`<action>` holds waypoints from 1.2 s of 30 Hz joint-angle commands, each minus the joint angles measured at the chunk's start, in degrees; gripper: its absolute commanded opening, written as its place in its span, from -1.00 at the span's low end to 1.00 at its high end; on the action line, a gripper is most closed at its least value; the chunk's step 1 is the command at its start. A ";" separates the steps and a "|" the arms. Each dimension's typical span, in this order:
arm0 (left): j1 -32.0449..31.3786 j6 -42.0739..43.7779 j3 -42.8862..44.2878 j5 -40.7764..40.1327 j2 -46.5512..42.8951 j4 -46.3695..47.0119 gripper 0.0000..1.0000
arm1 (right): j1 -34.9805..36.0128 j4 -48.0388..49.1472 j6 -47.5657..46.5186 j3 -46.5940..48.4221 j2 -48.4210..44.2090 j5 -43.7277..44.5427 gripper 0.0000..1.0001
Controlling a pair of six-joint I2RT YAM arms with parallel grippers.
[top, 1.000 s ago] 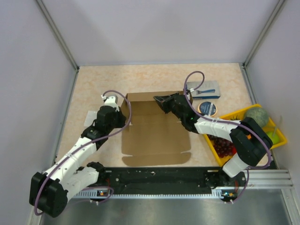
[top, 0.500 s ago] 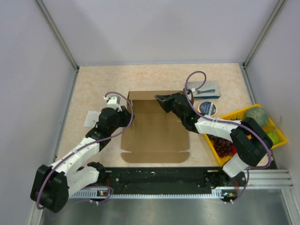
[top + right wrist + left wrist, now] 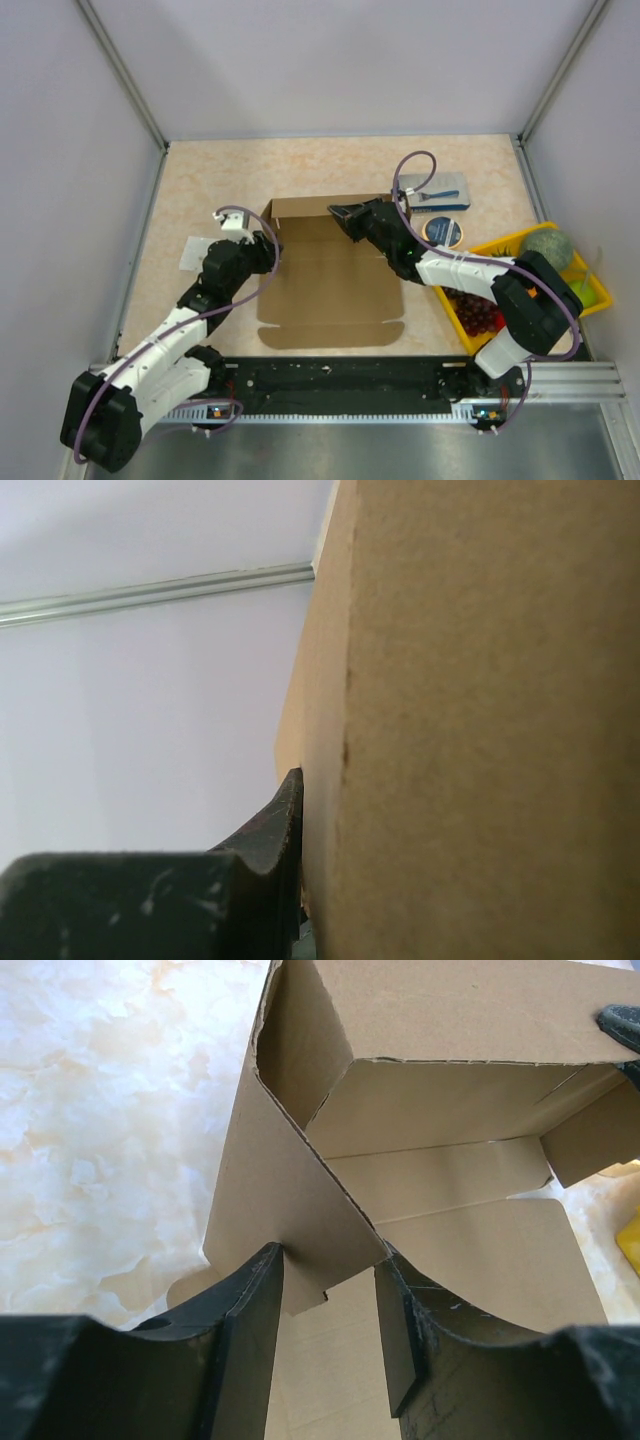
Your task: Fold the paper box
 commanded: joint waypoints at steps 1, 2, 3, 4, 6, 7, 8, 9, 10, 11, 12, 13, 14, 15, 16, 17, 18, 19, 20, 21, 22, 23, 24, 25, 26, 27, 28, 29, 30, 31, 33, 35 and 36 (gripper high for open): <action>-0.09 3.59 0.70 0.35 -0.31 3.41 -0.09 | 0.63 -3.76 -2.49 -0.17 -0.94 -2.15 -1.00; -0.09 3.68 0.62 1.05 -1.45 3.49 -0.09 | 0.63 -3.93 -2.58 -0.17 -0.94 -2.15 -1.00; -0.09 3.94 0.27 3.06 -2.50 4.01 -0.08 | 0.63 -3.85 -2.58 -0.17 -0.94 -2.24 -1.00; -0.09 4.12 -0.60 3.78 -3.56 4.54 -0.04 | 0.63 -3.93 -2.50 -0.17 -0.94 -2.24 -1.00; -0.09 4.56 -0.53 5.62 -6.55 3.15 0.20 | 0.63 -3.85 -2.58 -0.17 -1.03 -2.42 -1.00; -0.09 4.73 0.35 5.98 -7.34 1.57 0.29 | 0.54 -3.93 -2.50 -0.17 -1.03 -2.59 -1.00; -0.09 4.99 0.79 6.15 -8.74 -1.40 0.34 | 0.54 -3.93 -2.58 -0.26 -1.12 -2.59 -1.00; -0.09 4.91 1.49 6.33 -9.54 -3.08 0.37 | 0.46 -3.93 -2.58 -0.26 -1.12 -2.59 -1.00; -0.09 4.91 2.19 6.51 -10.15 -5.01 0.38 | 0.37 -3.93 -2.58 -0.35 -1.21 -2.59 -1.00; -0.01 4.82 4.03 6.59 -11.38 -8.51 0.39 | 0.37 -3.58 -2.50 -0.44 -1.12 -2.68 -1.00; -0.01 4.65 5.00 6.51 -12.35 -10.55 0.39 | 0.19 -3.49 -2.41 -0.52 -1.21 -2.68 -1.00; -0.01 3.69 5.88 4.94 -13.31 -12.92 0.38 | 0.10 -3.32 -2.32 -0.53 -1.12 -3.03 -1.00; 0.08 3.16 7.72 2.84 -15.24 -14.60 0.38 | -0.07 -3.40 -2.23 -0.61 -1.21 -3.03 -1.00; 0.08 2.28 9.39 -0.75 -16.13 -19.75 0.36 | -0.07 -3.41 -2.32 -0.70 -1.21 -3.12 -1.00; 0.08 -0.16 11.15 -9.75 -16.48 -22.93 0.30 | -0.16 -3.41 -2.23 -0.79 -1.38 -3.12 -1.00; 0.43 -1.84 13.17 -14.71 -16.14 -27.40 0.29 | -0.16 -3.41 -2.23 -0.62 -1.38 -3.03 -1.00; 0.69 -3.77 17.54 -19.46 -15.53 -34.84 0.29 | -0.16 -3.32 -2.32 -0.61 -1.38 -3.12 -1.00; 1.04 -7.45 19.49 -24.21 -14.48 -38.05 0.29 | -0.16 -3.40 -2.32 -0.53 -1.21 -3.21 -1.00; 3.14 -9.14 22.39 -28.52 -11.33 -40.43 0.36 | -0.07 -3.41 -2.41 -0.44 -1.21 -3.21 -1.00; 4.20 -9.15 22.15 -27.34 -10.17 -38.80 0.37 | -0.16 -3.23 -2.41 -0.44 -1.21 -3.21 -1.00; 6.73 -8.54 21.45 -25.15 -8.07 -37.22 0.37 | -0.25 -3.23 -2.23 -0.35 -1.21 -3.38 -1.00; 7.98 -8.02 19.62 -19.39 -6.92 -35.20 0.34 | -0.16 -3.14 -2.14 -0.44 -1.12 -3.47 -1.00; 9.12 -7.05 18.30 -16.98 -5.86 -33.27 0.31 | -0.25 -2.97 -2.14 -0.52 -1.12 -3.65 -1.00; 10.18 -5.83 16.72 -14.17 -4.29 -26.46 0.29 | -0.25 -2.79 -2.14 -0.44 -0.94 -3.73 -1.00; 10.36 -4.07 12.61 -10.14 -3.84 -22.56 0.26 | -0.34 -2.79 -2.14 -0.44 -0.94 -3.74 -1.00; 10.45 -1.97 11.01 -8.97 -3.40 -19.91 0.18 | -0.34 -2.62 -2.23 -0.44 -0.86 -3.91 -1.00; 10.45 -1.16 7.42 -8.09 -3.13 -12.84 0.15 | -0.25 -2.53 -2.23 -0.44 -0.77 -4.00 -1.00; 10.45 1.19 5.47 -6.17 -2.95 -8.77 0.16 | -0.25 -2.61 -2.32 -0.26 -0.68 -4.09 -1.00; 10.45 2.00 4.15 -5.63 -1.91 -5.42 0.17 | -0.25 -2.53 -2.23 -0.35 -0.51 -4.17 -1.00; 10.45 2.79 2.74 -4.84 -0.94 -1.47 0.17 | -0.34 -2.09 -2.14 -0.44 -0.33 -4.35 -1.00; 10.36 5.26 2.99 -0.46 2.39 0.32 0.18 | -0.34 -2.09 -2.05 -0.44 -0.15 -4.52 -1.00; 10.28 6.75 3.60 3.41 4.94 2.25 0.18 | -0.34 -2.17 -1.97 -0.26 -0.24 -4.44 -1.00; 10.19 7.02 3.61 4.74 7.05 3.22 0.16 | -0.34 -2.26 -1.97 -0.26 -0.33 -4.35 -1.00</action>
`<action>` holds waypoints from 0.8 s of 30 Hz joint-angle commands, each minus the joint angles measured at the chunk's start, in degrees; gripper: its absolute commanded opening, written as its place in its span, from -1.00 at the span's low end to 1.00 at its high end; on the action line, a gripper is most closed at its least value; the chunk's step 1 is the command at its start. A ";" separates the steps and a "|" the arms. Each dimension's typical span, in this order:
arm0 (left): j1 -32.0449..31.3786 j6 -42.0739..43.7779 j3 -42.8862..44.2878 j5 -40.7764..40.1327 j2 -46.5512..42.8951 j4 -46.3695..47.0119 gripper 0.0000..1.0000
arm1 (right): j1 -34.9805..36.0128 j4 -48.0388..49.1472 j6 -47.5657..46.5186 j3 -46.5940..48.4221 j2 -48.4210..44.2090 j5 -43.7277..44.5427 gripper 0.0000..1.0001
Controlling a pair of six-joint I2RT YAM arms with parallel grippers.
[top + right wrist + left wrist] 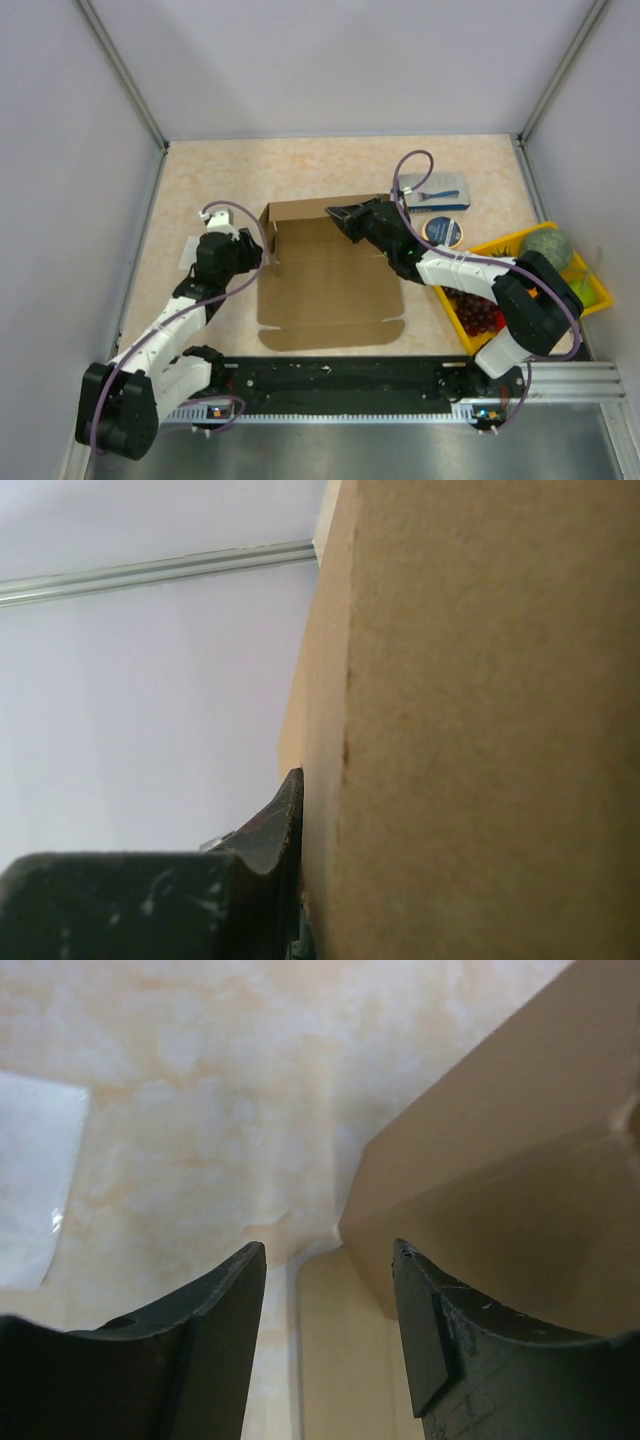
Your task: Fold the paper box
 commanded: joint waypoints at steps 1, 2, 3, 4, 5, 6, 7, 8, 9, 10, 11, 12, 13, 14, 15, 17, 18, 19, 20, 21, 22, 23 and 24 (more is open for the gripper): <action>-0.28 5.14 1.01 9.06 4.57 15.72 0.15 | -0.16 -2.28 -1.88 0.02 0.07 -1.64 -1.00; -0.28 5.66 0.39 9.23 5.19 18.87 0.14 | -0.07 -2.72 -1.88 0.20 -0.02 -1.81 -1.00; -0.37 5.67 -0.14 9.67 6.24 20.64 0.13 | -0.07 -2.72 -1.88 0.20 -0.02 -1.73 -1.00; -0.46 6.02 -0.58 10.28 6.68 21.88 0.13 | -0.16 -2.81 -1.88 0.29 -0.11 -1.90 -1.00; -0.63 6.45 -0.49 10.20 7.21 23.37 0.12 | -0.16 -3.07 -1.97 0.46 -0.02 -1.82 -1.00; -1.07 6.89 -0.41 10.02 7.74 24.25 0.12 | -0.07 -3.08 -1.79 0.46 0.07 -1.82 -1.00; -1.25 7.42 -0.67 10.02 8.09 25.22 0.12 | -0.16 -2.99 -1.79 0.55 0.07 -1.82 -1.00; -1.34 8.38 -0.58 9.94 8.27 25.84 0.12 | -0.16 -2.81 -1.88 0.55 0.07 -1.90 -1.00; -1.42 8.91 -0.58 9.94 8.45 26.28 0.13 | -0.16 -2.99 -1.79 0.55 0.07 -1.90 -1.00; -1.69 9.35 -0.41 9.85 8.53 26.28 0.13 | -0.07 -2.99 -1.88 0.55 0.07 -1.99 -1.00; -1.86 10.23 -0.40 9.85 8.45 26.37 0.14 | -0.07 -2.99 -1.88 0.46 0.07 -1.99 -1.00; -2.13 10.50 -0.49 9.93 8.53 26.81 0.14 | -0.16 -2.90 -1.88 0.55 0.07 -1.99 -1.00; -2.22 10.59 -0.67 9.94 8.53 26.99 0.14 | -0.25 -2.90 -1.88 0.55 0.15 -1.99 -1.00; -2.30 10.68 -0.84 10.37 8.53 27.25 0.15 | -0.08 -2.73 -1.79 0.55 0.07 -1.99 -1.00; -2.57 10.68 -1.02 10.72 8.62 27.43 0.15 | -0.07 -2.55 -1.79 0.55 0.24 -2.17 -1.00; -2.74 9.89 -1.02 11.95 8.36 26.55 0.15 | -0.07 -2.64 -1.70 0.73 0.51 -2.25 -1.00; -2.83 9.89 -1.28 12.57 7.75 26.55 0.15 | -0.07 -2.55 -1.88 0.81 0.42 -2.17 -1.00; -3.01 9.80 -1.89 12.83 7.40 26.81 0.15 | -0.07 -2.72 -1.79 0.73 0.42 -2.25 -1.00; -3.01 9.89 -2.25 13.53 7.04 27.16 0.15 | -0.07 -2.72 -1.88 0.73 0.24 -2.17 -1.00; -3.01 9.80 -2.34 14.23 6.95 27.25 0.14 | -0.07 -2.72 -1.88 0.73 0.42 -2.17 -1.00; -3.01 9.80 -1.82 14.85 7.04 25.86 0.13 | -0.07 -2.64 -1.88 0.81 0.42 -2.17 -1.00; -3.01 9.62 -1.29 15.64 7.13 24.71 0.12 | -0.07 -2.46 -1.88 0.81 0.51 -2.43 -1.00; -3.09 9.27 -0.76 16.34 7.22 22.70 0.09 | 0.01 -2.46 -1.71 0.90 0.51 -2.43 -1.00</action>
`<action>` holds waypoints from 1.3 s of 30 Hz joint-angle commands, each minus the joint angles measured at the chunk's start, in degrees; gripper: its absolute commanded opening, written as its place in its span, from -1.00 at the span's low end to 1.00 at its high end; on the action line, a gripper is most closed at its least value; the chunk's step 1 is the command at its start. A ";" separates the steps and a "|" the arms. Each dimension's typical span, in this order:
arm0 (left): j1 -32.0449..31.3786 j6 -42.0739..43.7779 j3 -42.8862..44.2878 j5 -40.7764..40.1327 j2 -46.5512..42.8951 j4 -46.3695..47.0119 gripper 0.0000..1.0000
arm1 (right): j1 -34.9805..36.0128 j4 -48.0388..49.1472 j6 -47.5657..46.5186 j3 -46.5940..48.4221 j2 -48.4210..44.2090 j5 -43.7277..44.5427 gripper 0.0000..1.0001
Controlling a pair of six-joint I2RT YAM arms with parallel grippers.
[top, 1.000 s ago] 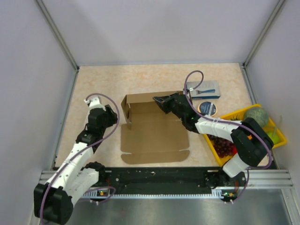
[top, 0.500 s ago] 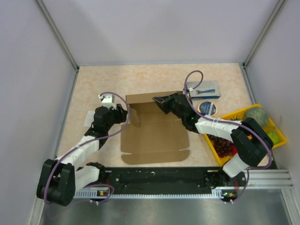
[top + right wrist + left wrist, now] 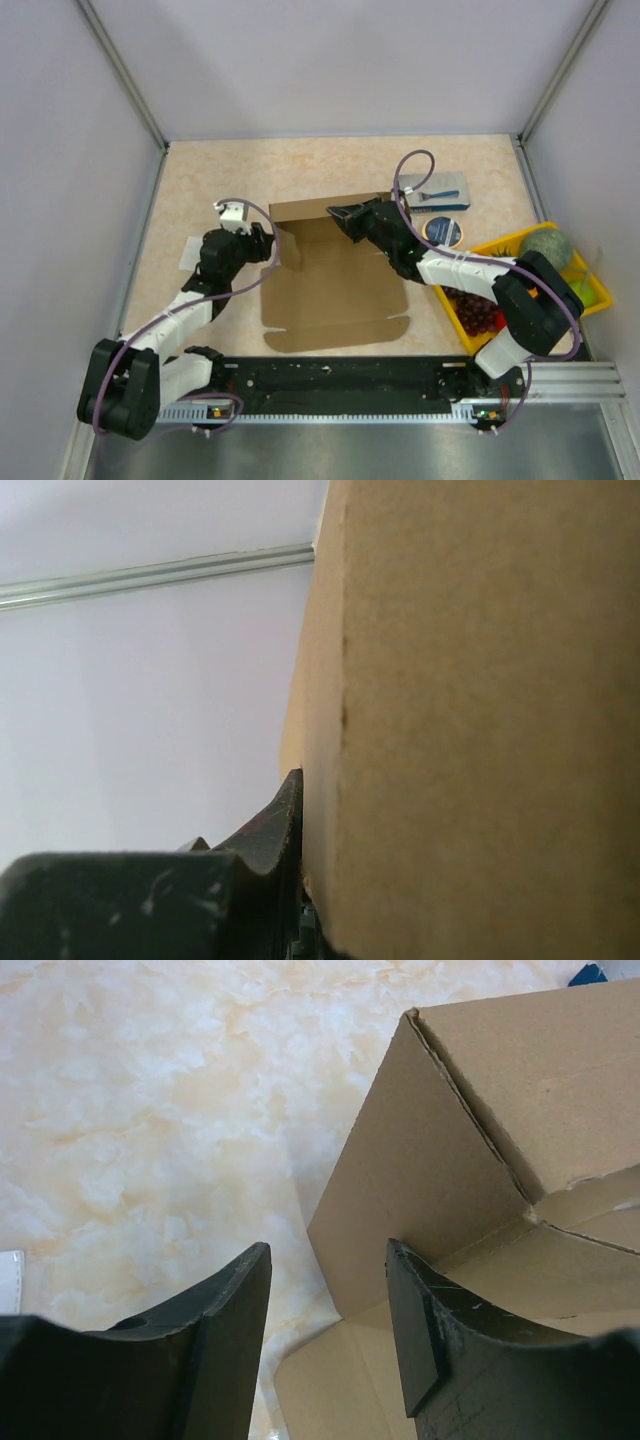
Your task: Fold the paper box
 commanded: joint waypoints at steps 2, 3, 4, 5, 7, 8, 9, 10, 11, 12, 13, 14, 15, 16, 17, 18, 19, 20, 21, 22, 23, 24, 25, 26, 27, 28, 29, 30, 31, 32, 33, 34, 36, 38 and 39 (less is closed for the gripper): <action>-1.30 -1.46 1.24 7.32 -1.28 -2.33 0.08 | 0.21 -2.57 -1.77 0.73 0.25 -2.17 -1.00; -1.30 -1.73 0.80 6.98 -2.16 -2.51 0.08 | 0.21 -2.74 -1.77 0.73 0.16 -1.99 -1.00; -1.30 -2.08 -0.08 6.36 -2.69 -2.60 0.08 | 0.21 -2.66 -1.68 0.81 0.24 -1.99 -1.00; -1.30 -2.86 -0.43 6.10 -3.13 -2.77 0.08 | 0.21 -2.57 -1.68 0.73 0.24 -1.91 -1.00; -1.57 -3.57 -0.79 4.70 -4.62 -3.91 0.08 | 0.12 -2.48 -1.68 0.90 0.42 -2.08 -1.00; -1.74 -4.18 -0.87 4.25 -5.58 -4.44 0.08 | 0.21 -2.48 -1.68 0.99 0.51 -2.34 -1.00; -2.00 -4.19 -1.57 4.25 -6.12 -3.92 0.08 | 0.12 -2.57 -1.51 0.99 0.51 -2.34 -1.00; -2.18 -4.19 -1.84 4.42 -6.56 -3.74 0.08 | 0.21 -2.48 -1.51 1.08 0.51 -2.26 -1.00; -2.27 -4.28 -2.10 4.60 -7.17 -3.74 0.08 | 0.30 -2.57 -1.51 1.17 0.51 -2.26 -1.00; -2.53 -4.19 -2.28 5.12 -7.35 -3.66 0.08 | 0.21 -2.57 -1.59 1.17 0.51 -2.26 -1.00; -2.79 -3.84 -2.11 4.69 -7.44 -4.00 0.09 | 0.21 -2.57 -1.59 1.17 0.51 -2.26 -1.00; -3.23 -3.40 -2.11 4.60 -7.61 -4.01 0.11 | 0.12 -2.57 -1.59 1.08 0.42 -2.34 -1.00; -4.02 -2.79 -2.19 4.60 -7.62 -3.66 0.12 | 0.21 -2.74 -1.59 1.17 0.24 -2.17 -1.00; -4.46 -1.74 -2.19 3.82 -7.53 -3.05 0.13 | 0.21 -2.92 -1.59 1.08 0.07 -2.17 -1.00; -4.99 -1.12 -2.11 1.29 -7.27 -2.60 0.15 | 0.21 -2.75 -1.77 0.99 0.07 -2.08 -1.00; -5.78 -0.42 -2.45 0.13 -7.00 -1.82 0.17 | 0.21 -2.83 -1.68 1.08 0.07 -2.08 -1.00; -6.31 0.72 -2.72 -1.28 -6.65 1.15 0.18 | 0.21 -2.66 -1.68 1.08 0.07 -2.25 -1.00; -6.75 1.51 -3.16 -4.33 -5.26 2.83 0.18 | 0.21 -2.57 -1.60 1.17 0.15 -2.34 -1.00; -7.54 1.78 -3.25 -5.32 -4.37 4.41 0.20 | 0.21 -2.40 -1.42 1.17 0.24 -2.52 -1.00; -7.89 2.48 -3.07 -5.68 -3.41 5.21 0.20 | 0.21 -2.39 -1.33 1.08 0.24 -2.61 -1.00; -8.59 3.01 -2.90 -6.99 -1.31 7.57 0.20 | 0.21 -2.39 -1.33 1.17 0.16 -2.70 -1.00; -10.34 3.80 -2.55 -9.35 -0.07 8.81 0.18 | 0.30 -2.48 -1.33 1.08 0.15 -2.70 -1.00; -11.31 4.76 -2.11 -11.29 1.16 9.52 0.16 | 0.30 -2.57 -1.33 0.99 -0.02 -2.61 -1.00; -13.32 5.47 -1.76 -13.05 3.52 11.36 0.14 | 0.21 -2.66 -1.33 1.08 -0.28 -2.52 -1.00; -14.30 5.83 -0.88 -18.64 4.68 11.64 0.10 | 0.21 -2.83 -1.33 0.99 -0.28 -2.52 -1.00; -15.18 6.00 -0.44 -21.39 5.73 11.99 0.02 | 0.30 -2.75 -1.24 0.82 -0.37 -2.52 -1.00; -16.41 6.09 -0.26 -23.24 7.22 13.64 -0.01 | 0.30 -2.57 -0.81 0.81 -0.37 -2.69 -1.00; -17.03 6.35 -0.09 -26.66 7.85 15.05 -0.03 | 0.30 -2.31 -0.63 0.64 -0.29 -2.87 -1.00; -17.64 6.53 0.26 -28.43 8.55 15.85 -0.04 | 0.30 -2.22 -0.54 0.64 -0.28 -3.05 -1.00; -18.43 5.40 0.96 -31.06 9.60 15.51 -0.05 | 0.30 -2.31 -0.45 0.64 -0.37 -3.05 -1.00; -18.62 4.08 2.71 -33.35 10.22 12.89 -0.06 | 0.39 -2.66 -0.45 0.81 -0.37 -3.13 -1.00; -18.79 1.55 3.69 -38.15 10.92 11.82 -0.07 | 0.30 -2.57 -0.36 0.73 -0.37 -3.31 -1.00; -18.97 -1.10 5.09 -39.69 12.77 11.02 -0.12 | 0.30 -2.40 -0.10 0.73 -0.55 -3.31 -1.00; -19.32 -2.52 5.01 -40.84 14.61 12.77 -0.15 | 0.39 -2.31 0.07 0.81 -0.46 -3.40 -1.00; -19.49 -3.04 4.84 -41.45 15.06 13.48 -0.17 | 0.39 -2.39 0.08 0.90 -0.46 -3.40 -1.00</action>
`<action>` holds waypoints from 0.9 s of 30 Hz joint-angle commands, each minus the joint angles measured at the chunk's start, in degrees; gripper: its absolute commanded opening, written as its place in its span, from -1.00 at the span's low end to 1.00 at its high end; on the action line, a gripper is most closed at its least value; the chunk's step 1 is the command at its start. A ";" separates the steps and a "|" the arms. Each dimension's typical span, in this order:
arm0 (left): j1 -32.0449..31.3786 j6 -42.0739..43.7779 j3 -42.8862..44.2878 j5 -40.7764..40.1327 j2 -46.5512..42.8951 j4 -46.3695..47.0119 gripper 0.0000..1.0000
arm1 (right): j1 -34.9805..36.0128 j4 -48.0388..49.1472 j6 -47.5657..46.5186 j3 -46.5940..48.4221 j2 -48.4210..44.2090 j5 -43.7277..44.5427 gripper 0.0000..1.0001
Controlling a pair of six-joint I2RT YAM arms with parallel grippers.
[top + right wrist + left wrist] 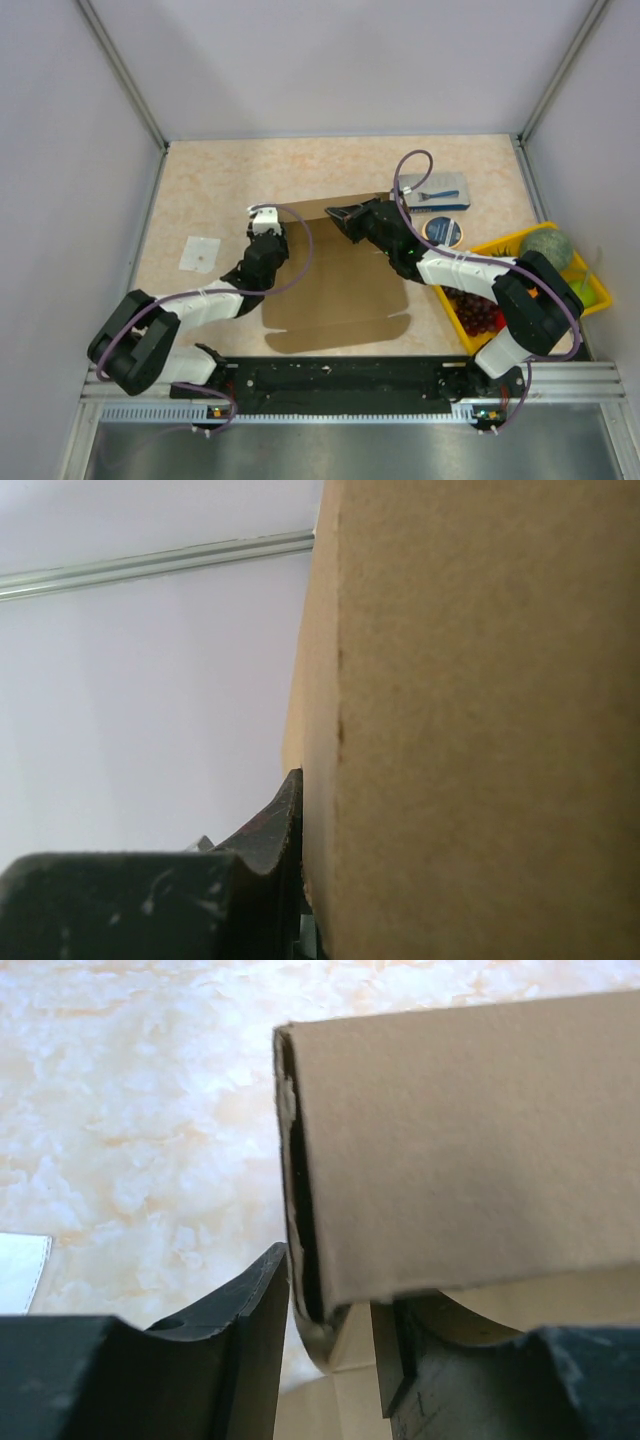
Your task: Fold the paper box
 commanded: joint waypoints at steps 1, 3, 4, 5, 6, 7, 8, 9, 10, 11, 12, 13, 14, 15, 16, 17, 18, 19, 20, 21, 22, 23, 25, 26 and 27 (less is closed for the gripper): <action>-0.66 -4.36 1.91 -8.65 2.60 6.83 -0.20 | 0.39 -2.46 -0.43 0.79 -0.63 -2.09 -1.00; -0.83 -4.36 2.69 -9.61 4.71 7.90 -0.20 | 0.39 -2.55 -0.34 0.97 -0.72 -2.09 -1.00; -0.92 -3.84 3.22 -9.96 5.50 7.99 -0.21 | 0.30 -2.72 -0.34 0.97 -0.81 -2.09 -1.00; -0.92 -3.75 3.84 -11.53 6.98 7.91 -0.24 | 0.38 -2.72 -0.17 0.97 -0.90 -2.09 -1.00; -1.01 -4.27 5.15 -12.25 7.70 7.64 -0.24 | 0.39 -2.64 -0.16 0.97 -0.99 -2.09 -1.00; -1.09 -4.10 5.77 -12.78 8.49 7.47 -0.26 | 0.39 -2.64 -0.16 0.97 -0.99 -2.18 -1.00; -1.27 -4.10 6.91 -13.22 9.28 5.90 -0.30 | 0.39 -2.72 0.01 0.97 -1.07 -2.18 -1.00; -1.27 -4.18 7.44 -15.05 9.63 5.01 -0.36 | 0.39 -2.64 0.10 0.97 -0.99 -2.26 -1.00; -1.45 -4.79 7.97 -15.67 10.33 3.87 -0.39 | 0.39 -2.55 0.10 0.88 -0.99 -2.26 -1.00; -1.62 -4.89 9.02 -16.38 10.86 2.12 -0.41 | 0.39 -2.64 0.01 0.97 -0.99 -2.26 -1.00; -1.71 -5.15 9.72 -18.39 11.39 0.97 -0.45 | 0.39 -2.72 0.10 0.79 -1.07 -2.35 -1.00; -1.80 -5.33 10.60 -19.62 13.22 -0.34 -0.52 | 0.39 -2.64 0.10 0.79 -0.90 -2.27 -1.00; -2.06 -5.85 12.52 -21.29 14.37 -3.40 -0.58 | 0.39 -2.64 0.19 0.88 -0.90 -2.35 -1.00; -2.24 -7.42 13.76 -23.31 15.43 -5.35 -0.70 | 0.39 -2.38 0.28 0.88 -0.81 -2.35 -1.00; -2.59 -8.22 14.90 -25.15 17.53 -7.37 -1.00 | 0.39 -2.37 0.28 0.79 -0.64 -2.53 -1.00; -3.02 -10.40 17.87 -27.78 18.42 -10.61 -1.00 | 0.47 -2.46 0.54 0.79 -0.72 -2.53 -1.00; -3.38 -15.56 19.21 -31.12 18.86 -17.69 -1.00 | 0.39 -2.55 0.63 0.79 -0.64 -2.35 -1.00; -3.73 -16.13 19.31 -31.85 19.21 -17.76 -1.00 | 0.39 -2.81 0.63 0.79 -0.72 -2.27 -1.00; -3.73 -16.31 17.74 -32.11 18.96 -16.71 -1.00 | 0.39 -2.90 0.63 0.88 -0.72 -2.09 -1.00; -3.82 -15.01 16.60 -32.12 18.69 -12.61 -1.00 | 0.39 -3.42 0.63 0.97 -0.81 -1.83 -1.00; -3.82 -14.82 15.80 -31.77 18.25 -11.44 -1.00 | 0.30 -3.69 0.63 1.06 -0.81 -1.82 -1.00; -3.82 -14.82 15.27 -31.24 18.08 -11.34 -1.00 | 0.30 -3.60 0.71 1.23 -0.90 -1.82 -1.00; -3.73 -13.51 14.22 -27.58 17.29 -7.67 -0.94 | 0.30 -3.43 0.63 1.23 -0.64 -1.91 -1.00; -3.82 -12.63 12.47 -26.15 16.67 -5.82 -0.52 | 0.30 -3.43 0.63 1.23 -0.64 -2.00 -1.00; -3.73 -12.53 11.59 -25.01 15.88 -5.11 -0.30 | 0.30 -3.34 0.63 1.23 -0.55 -2.09 -1.00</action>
